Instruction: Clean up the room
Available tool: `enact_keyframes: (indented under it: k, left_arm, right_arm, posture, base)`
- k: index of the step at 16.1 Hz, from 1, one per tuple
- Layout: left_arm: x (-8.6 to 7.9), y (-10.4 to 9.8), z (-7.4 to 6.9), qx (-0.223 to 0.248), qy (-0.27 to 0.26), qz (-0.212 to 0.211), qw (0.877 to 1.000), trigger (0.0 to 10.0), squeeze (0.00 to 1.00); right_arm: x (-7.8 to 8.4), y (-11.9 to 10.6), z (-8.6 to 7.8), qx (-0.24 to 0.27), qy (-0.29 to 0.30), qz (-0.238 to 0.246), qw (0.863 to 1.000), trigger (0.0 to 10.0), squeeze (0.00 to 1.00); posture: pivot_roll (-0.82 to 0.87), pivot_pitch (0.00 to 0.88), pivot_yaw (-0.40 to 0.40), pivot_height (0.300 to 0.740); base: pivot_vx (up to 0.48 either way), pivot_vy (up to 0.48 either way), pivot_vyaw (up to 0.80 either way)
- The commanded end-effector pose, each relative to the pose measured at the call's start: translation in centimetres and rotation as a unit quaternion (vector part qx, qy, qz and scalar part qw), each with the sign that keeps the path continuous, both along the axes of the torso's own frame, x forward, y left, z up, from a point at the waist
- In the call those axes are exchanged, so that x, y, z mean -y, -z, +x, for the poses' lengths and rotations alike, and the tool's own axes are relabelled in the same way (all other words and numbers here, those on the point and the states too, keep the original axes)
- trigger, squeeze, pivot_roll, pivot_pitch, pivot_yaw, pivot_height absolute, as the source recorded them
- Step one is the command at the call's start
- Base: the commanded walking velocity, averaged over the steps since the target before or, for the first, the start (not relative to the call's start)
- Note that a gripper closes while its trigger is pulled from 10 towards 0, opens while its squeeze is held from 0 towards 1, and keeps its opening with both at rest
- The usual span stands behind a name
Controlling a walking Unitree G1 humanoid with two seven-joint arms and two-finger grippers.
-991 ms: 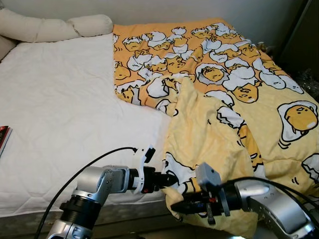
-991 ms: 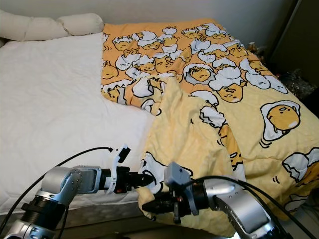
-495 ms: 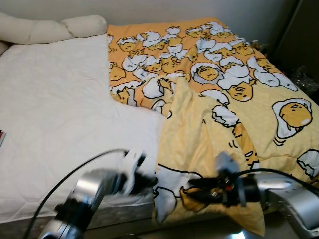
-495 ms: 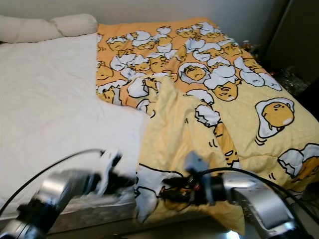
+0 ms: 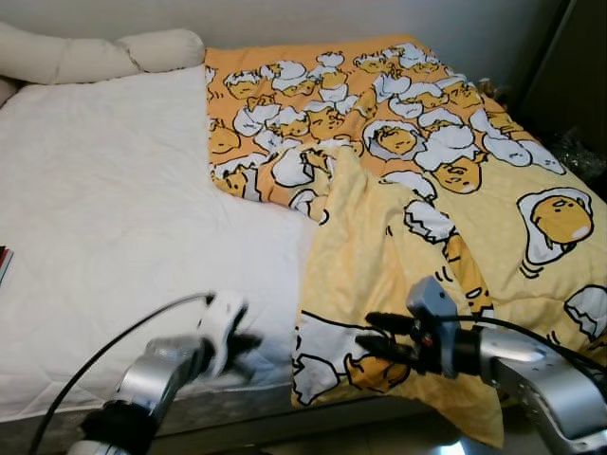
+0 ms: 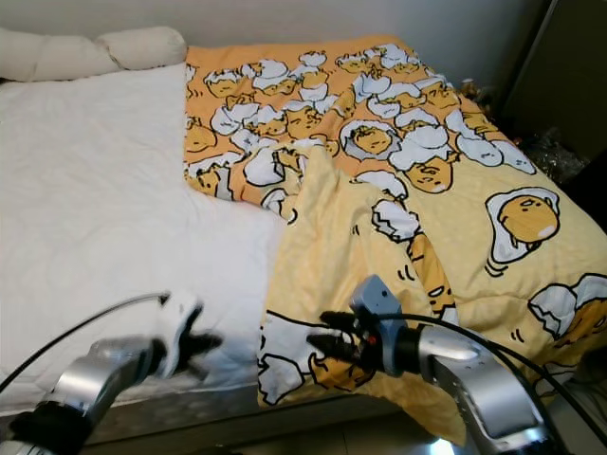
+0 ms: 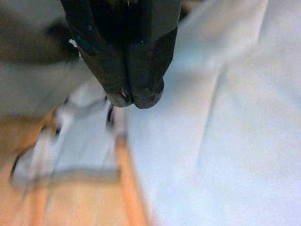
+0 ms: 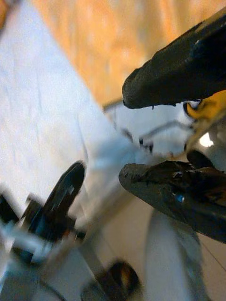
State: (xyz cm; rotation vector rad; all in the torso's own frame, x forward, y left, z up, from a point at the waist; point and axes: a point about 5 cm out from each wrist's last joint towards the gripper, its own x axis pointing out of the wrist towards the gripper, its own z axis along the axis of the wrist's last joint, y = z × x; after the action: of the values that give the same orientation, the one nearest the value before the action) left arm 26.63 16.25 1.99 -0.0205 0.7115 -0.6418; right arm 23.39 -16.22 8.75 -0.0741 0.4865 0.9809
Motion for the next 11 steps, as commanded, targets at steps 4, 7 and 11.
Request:
enact_keyframes:
  k: [4, 7, 11]
  left_arm:
    - [-0.3, -5.8, 3.7, 0.190, -0.085, -0.029, 0.978, 10.0, 1.00]
    - [0.1, -8.3, 5.1, 0.251, -0.127, -0.025, 0.959, 10.0, 1.00]
    - [0.6, -7.7, 5.0, 0.261, -0.115, 0.034, 0.958, 10.0, 1.00]
  right_arm:
    - [0.9, 0.0, 3.8, 0.065, 0.213, 0.004, 0.975, 10.0, 0.00]
    - [0.0, 0.0, 6.3, 0.091, 0.264, 0.004, 0.960, 10.0, 1.00]
    - [-0.7, 0.0, 8.0, 0.121, 0.333, -0.003, 0.935, 10.0, 1.00]
  posture:
    - [-0.10, 0.000, 0.089, 0.740]
    - [-0.09, 0.000, 0.077, 0.740]
    - [-0.07, 0.000, 0.063, 0.740]
  base:
    - [0.000, 0.000, 0.00]
    - [0.000, 0.000, 0.00]
    - [0.000, 0.000, 0.00]
